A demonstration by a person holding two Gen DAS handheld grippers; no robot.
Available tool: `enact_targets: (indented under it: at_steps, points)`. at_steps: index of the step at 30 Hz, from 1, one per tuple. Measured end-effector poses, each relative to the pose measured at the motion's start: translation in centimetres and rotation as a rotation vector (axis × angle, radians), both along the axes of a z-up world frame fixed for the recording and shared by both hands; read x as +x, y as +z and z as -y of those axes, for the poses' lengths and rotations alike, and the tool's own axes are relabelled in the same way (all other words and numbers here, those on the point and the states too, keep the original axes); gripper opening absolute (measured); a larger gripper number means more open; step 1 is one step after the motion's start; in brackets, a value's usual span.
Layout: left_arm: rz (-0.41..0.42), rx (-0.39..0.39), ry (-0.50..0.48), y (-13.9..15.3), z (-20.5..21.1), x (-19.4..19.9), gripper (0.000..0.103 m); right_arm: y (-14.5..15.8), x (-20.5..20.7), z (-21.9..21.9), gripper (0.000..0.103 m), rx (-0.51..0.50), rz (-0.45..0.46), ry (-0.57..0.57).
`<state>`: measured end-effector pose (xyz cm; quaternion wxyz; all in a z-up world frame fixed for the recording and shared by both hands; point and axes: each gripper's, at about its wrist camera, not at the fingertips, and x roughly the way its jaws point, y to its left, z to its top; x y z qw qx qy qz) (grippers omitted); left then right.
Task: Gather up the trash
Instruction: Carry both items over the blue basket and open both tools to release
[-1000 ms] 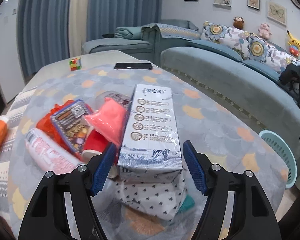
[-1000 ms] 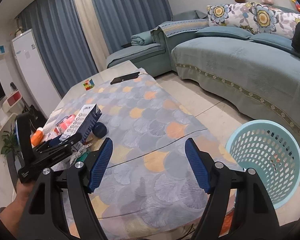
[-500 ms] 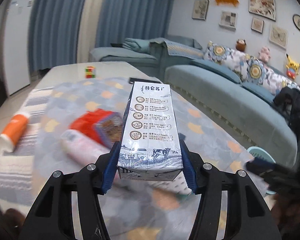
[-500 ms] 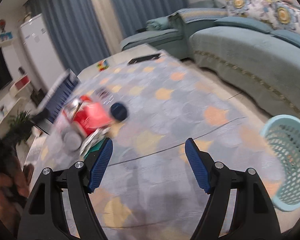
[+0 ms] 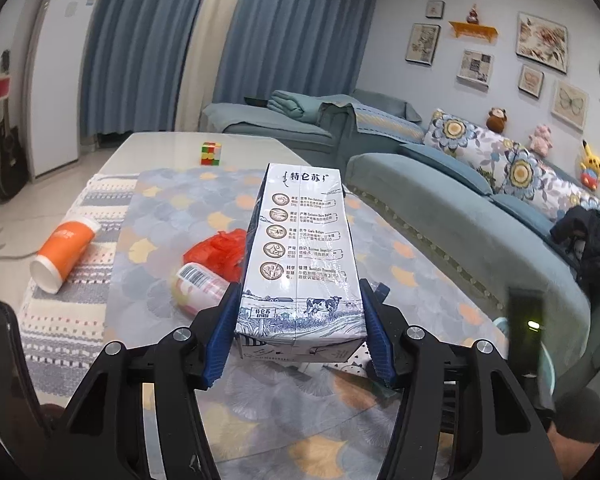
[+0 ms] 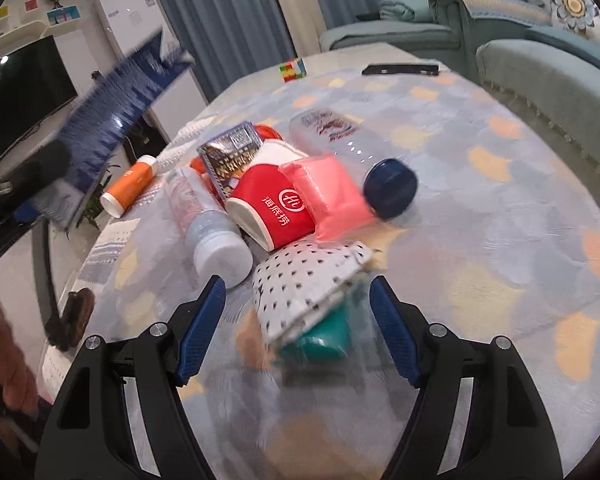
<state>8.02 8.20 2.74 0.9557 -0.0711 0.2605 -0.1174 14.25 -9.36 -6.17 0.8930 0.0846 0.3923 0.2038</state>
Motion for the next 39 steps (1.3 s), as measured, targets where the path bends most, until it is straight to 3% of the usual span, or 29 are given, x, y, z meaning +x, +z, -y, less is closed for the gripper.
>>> enact_targets:
  at_steps: [2,7,10,18,25,31,39]
  points:
    - [0.005,0.026,-0.013,-0.1,0.6,-0.1,0.055,-0.6,0.6,-0.5,0.038,-0.025,-0.020,-0.016]
    - [0.007,0.062,-0.038,-0.6,1.6,-0.1,0.055,0.4,-0.8,0.0,0.014,-0.017,0.040,-0.028]
    - [0.002,0.048,-0.044,-0.6,1.7,0.1,0.055,1.6,-2.0,1.0,0.008,-0.016,0.088,-0.043]
    - [0.009,0.034,-0.077,-0.5,3.1,0.0,0.055,3.6,-4.6,6.1,0.006,0.060,0.117,-0.109]
    - [0.046,0.040,-0.163,0.1,6.1,-0.6,0.055,7.8,-7.1,13.2,0.006,0.129,0.204,-0.237]
    - [0.051,0.033,-0.277,0.1,10.0,-1.5,0.055,10.0,-10.5,20.2,0.007,0.096,0.251,-0.414]
    - [0.009,-0.018,-0.478,-0.8,16.8,-3.1,0.055,10.3,-14.6,29.2,0.007,0.094,0.262,-0.615]
